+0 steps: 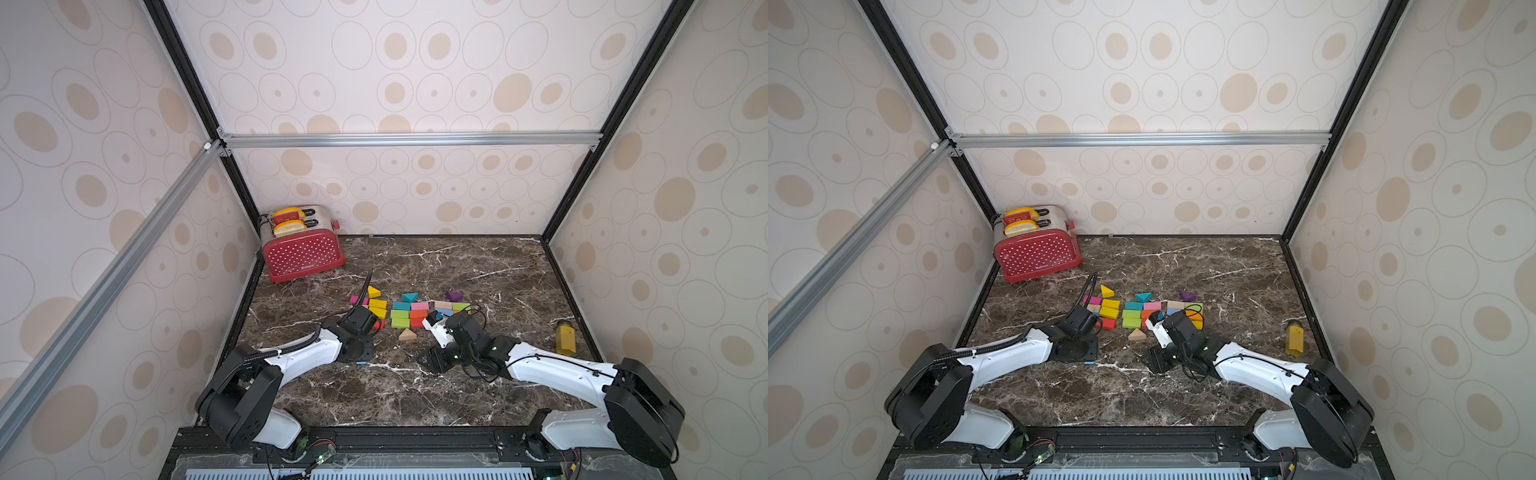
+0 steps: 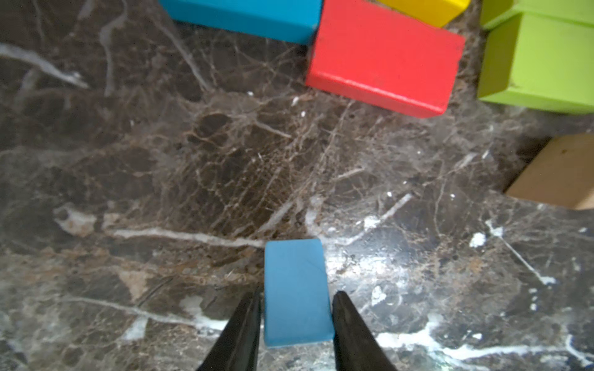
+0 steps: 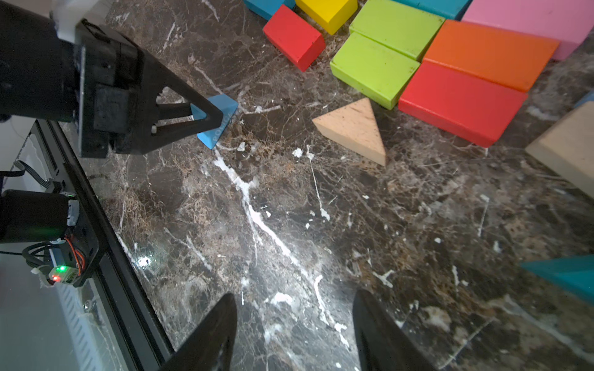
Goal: Assemble a piece of candy with building blocks
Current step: Pick up the building block from the center of the board.
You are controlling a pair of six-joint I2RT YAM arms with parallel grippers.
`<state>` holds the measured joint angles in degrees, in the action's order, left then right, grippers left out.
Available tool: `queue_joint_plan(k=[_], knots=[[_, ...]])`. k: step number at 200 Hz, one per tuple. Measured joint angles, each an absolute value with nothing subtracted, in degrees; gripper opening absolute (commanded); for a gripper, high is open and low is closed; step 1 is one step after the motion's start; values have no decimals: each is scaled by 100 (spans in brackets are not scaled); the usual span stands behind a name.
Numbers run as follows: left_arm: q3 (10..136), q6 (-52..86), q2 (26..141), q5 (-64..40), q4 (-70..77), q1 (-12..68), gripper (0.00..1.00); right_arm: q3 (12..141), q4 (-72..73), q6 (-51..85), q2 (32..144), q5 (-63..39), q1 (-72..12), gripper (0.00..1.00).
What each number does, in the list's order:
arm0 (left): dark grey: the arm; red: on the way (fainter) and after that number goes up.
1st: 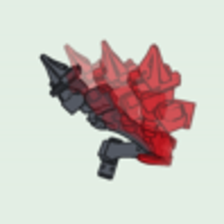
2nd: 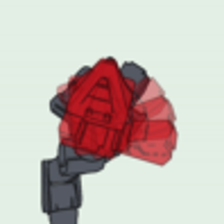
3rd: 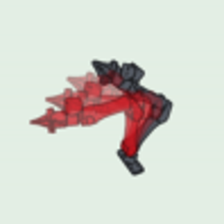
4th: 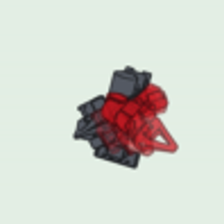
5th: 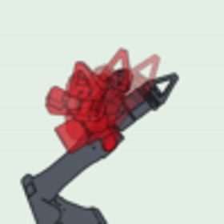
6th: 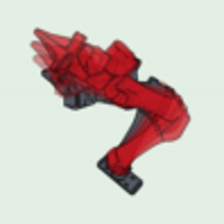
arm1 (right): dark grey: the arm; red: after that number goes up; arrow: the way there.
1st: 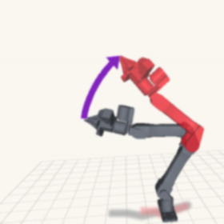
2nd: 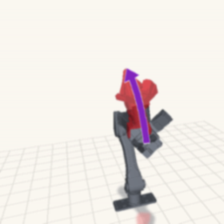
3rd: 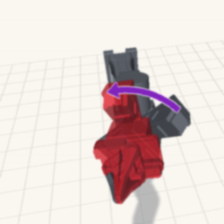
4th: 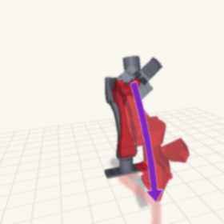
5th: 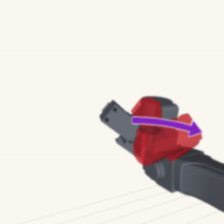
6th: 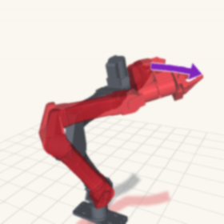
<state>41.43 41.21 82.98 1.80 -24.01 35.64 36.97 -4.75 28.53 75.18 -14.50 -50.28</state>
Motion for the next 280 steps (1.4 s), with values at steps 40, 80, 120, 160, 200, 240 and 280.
queue_joint_plan(k=[40,80,120,160,200,240,280], knots=[[4106,4121,8211,123,-2359,3564,18,3695,-473,2818,7518,-1468,-4984,62],[3771,4117,7839,-858,-1538,3564,18,3568,-342,2539,7389,-1496,-4939,64],[3581,4110,8112,-2231,-548,3564,17,2978,325,1706,6949,-1634,-4930,79],[3544,3962,8250,-3020,-228,3564,17,2609,943,740,7179,-1809,-5052,88],[3505,3922,8381,-3529,5,3564,17,2641,1422,-108,7629,-1535,-5747,97],[3234,4121,8200,-3933,386,3573,19,2641,2047,-351,7983,-1297,-5843,100],[3140,4340,7959,-4156,569,3579,19,2674,2399,-386,8084,-1234,-5843,99]])
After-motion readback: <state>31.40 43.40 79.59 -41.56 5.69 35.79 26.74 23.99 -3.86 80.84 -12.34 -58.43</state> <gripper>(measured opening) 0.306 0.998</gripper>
